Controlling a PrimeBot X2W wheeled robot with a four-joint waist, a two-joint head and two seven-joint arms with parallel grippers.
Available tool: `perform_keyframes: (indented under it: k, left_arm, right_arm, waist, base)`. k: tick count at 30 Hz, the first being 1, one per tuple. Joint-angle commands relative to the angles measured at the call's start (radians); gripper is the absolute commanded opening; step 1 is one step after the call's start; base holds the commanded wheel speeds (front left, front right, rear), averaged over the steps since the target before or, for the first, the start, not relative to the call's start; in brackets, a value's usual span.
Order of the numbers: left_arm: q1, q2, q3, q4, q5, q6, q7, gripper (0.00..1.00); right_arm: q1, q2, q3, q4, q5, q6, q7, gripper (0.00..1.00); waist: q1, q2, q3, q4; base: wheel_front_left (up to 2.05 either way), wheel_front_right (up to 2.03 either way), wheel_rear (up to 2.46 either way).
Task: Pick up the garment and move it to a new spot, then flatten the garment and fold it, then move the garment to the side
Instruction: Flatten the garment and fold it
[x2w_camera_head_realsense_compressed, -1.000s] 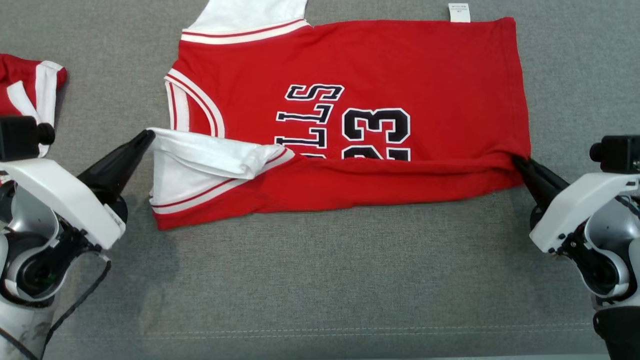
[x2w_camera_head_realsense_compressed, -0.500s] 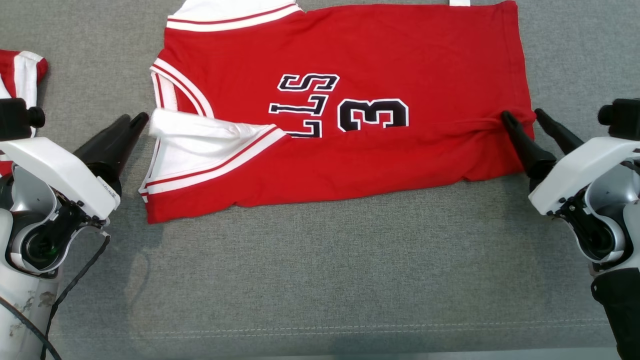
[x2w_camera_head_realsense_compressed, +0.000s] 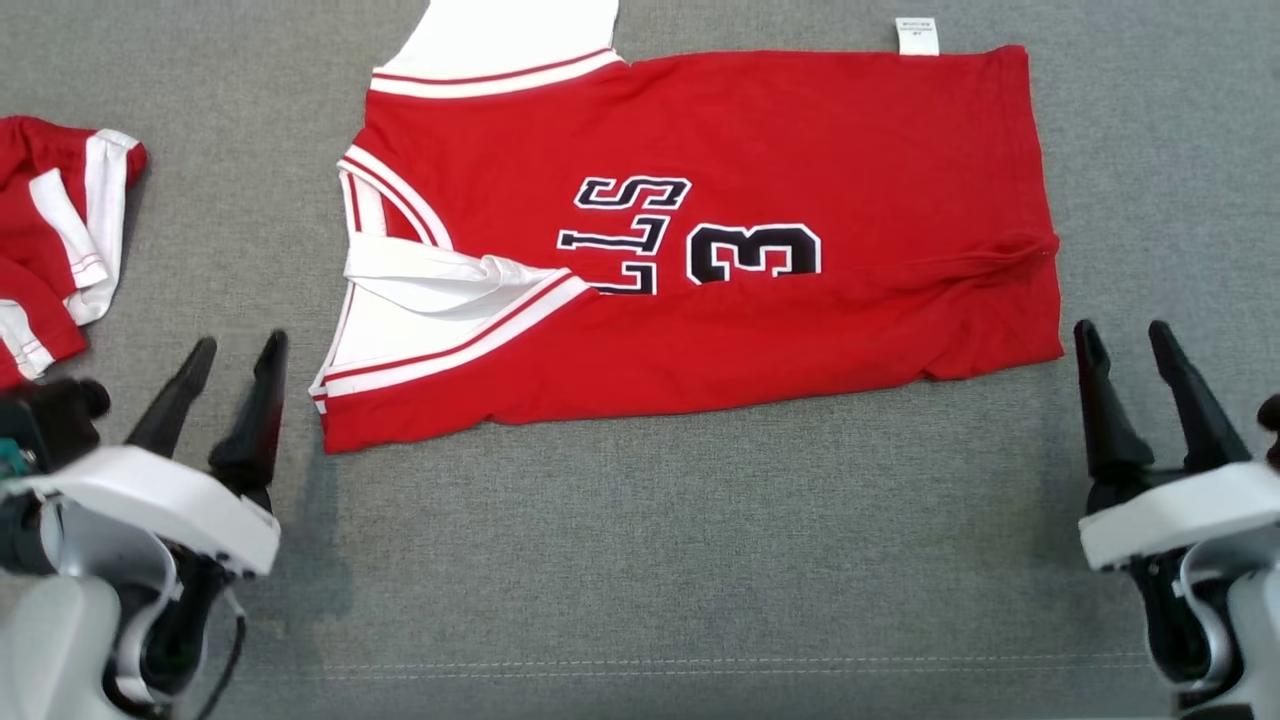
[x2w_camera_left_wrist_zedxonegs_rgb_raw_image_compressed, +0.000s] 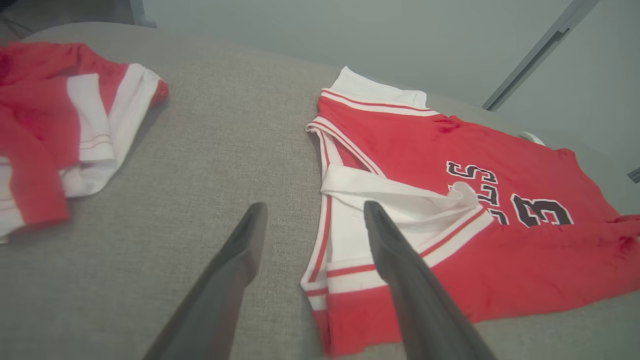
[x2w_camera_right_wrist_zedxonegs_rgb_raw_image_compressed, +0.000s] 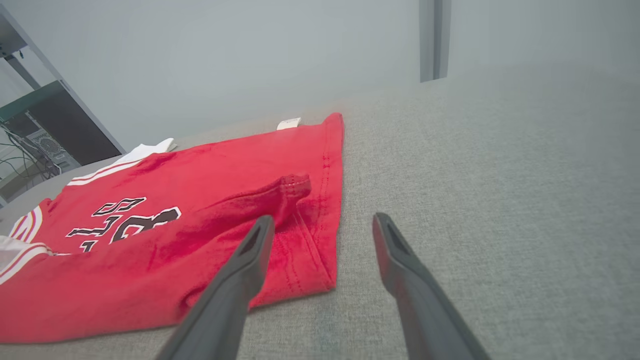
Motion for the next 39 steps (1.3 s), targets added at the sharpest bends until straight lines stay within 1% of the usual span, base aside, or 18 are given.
perform_keyframes:
  k: [1, 5, 10, 17, 23, 26, 27, 30, 39]
  left_arm:
    - [0.010, 0.029, 0.042, -0.039, 0.026, 0.026, -0.021, 1.00]
    - [0.080, 0.009, 0.031, -0.066, 0.056, 0.076, -0.049, 1.00]
    - [0.127, -0.008, 0.013, -0.059, 0.059, 0.096, -0.047, 1.00]
    - [0.143, -0.008, -0.015, -0.044, 0.037, 0.079, 0.001, 1.00]
    - [0.130, -0.013, -0.018, -0.014, 0.015, 0.081, 0.031, 1.00]
    - [0.116, -0.013, -0.019, 0.001, 0.004, 0.074, 0.042, 1.00]
    - [0.105, -0.012, -0.019, 0.013, -0.001, 0.070, 0.049, 1.00]
    - [0.085, -0.017, -0.014, 0.037, -0.015, 0.065, 0.053, 1.00]
    - [0.020, -0.046, -0.018, 0.135, -0.084, 0.011, 0.096, 1.00]
  right_arm:
    - [0.030, 0.004, 0.007, -0.038, -0.032, 0.004, -0.030, 1.00]
    - [0.082, 0.052, -0.009, -0.050, -0.099, 0.004, -0.071, 1.00]
    - [0.118, 0.093, -0.022, -0.050, -0.141, 0.004, -0.092, 1.00]
    - [0.101, 0.110, -0.007, -0.015, -0.148, 0.004, -0.078, 1.00]
    - [0.046, 0.109, 0.023, 0.038, -0.135, 0.004, -0.058, 1.00]
    - [-0.007, 0.101, 0.051, 0.085, -0.126, 0.004, -0.049, 1.00]
    - [-0.041, 0.093, 0.065, 0.123, -0.121, 0.004, -0.043, 1.00]
    - [-0.090, 0.086, 0.088, 0.177, -0.109, 0.004, -0.040, 1.00]
    - [-0.210, 0.073, 0.179, 0.345, -0.073, 0.004, -0.002, 1.00]
  waist:
    - [0.0000, 0.0000, -0.011, -0.004]
    - [0.0000, 0.0000, -0.034, -0.009]
    - [0.0000, 0.0000, -0.062, -0.022]
    - [0.0000, 0.0000, -0.081, -0.048]
    - [0.0000, 0.0000, -0.074, -0.067]
    - [0.0000, 0.0000, -0.065, -0.075]
    - [0.0000, 0.0000, -0.058, -0.077]
    - [0.0000, 0.0000, -0.048, -0.075]
    - [0.0000, 0.0000, -0.030, -0.067]
  base:
    - [0.00, 0.00, 0.00]
    - [0.00, 0.00, 0.00]
    - [0.00, 0.00, 0.00]
    - [0.00, 0.00, 0.00]
    - [0.00, 0.00, 0.00]
    - [0.00, 0.00, 0.00]
    - [0.00, 0.00, 0.00]
    - [0.00, 0.00, 0.00]
    - [0.00, 0.00, 0.00]
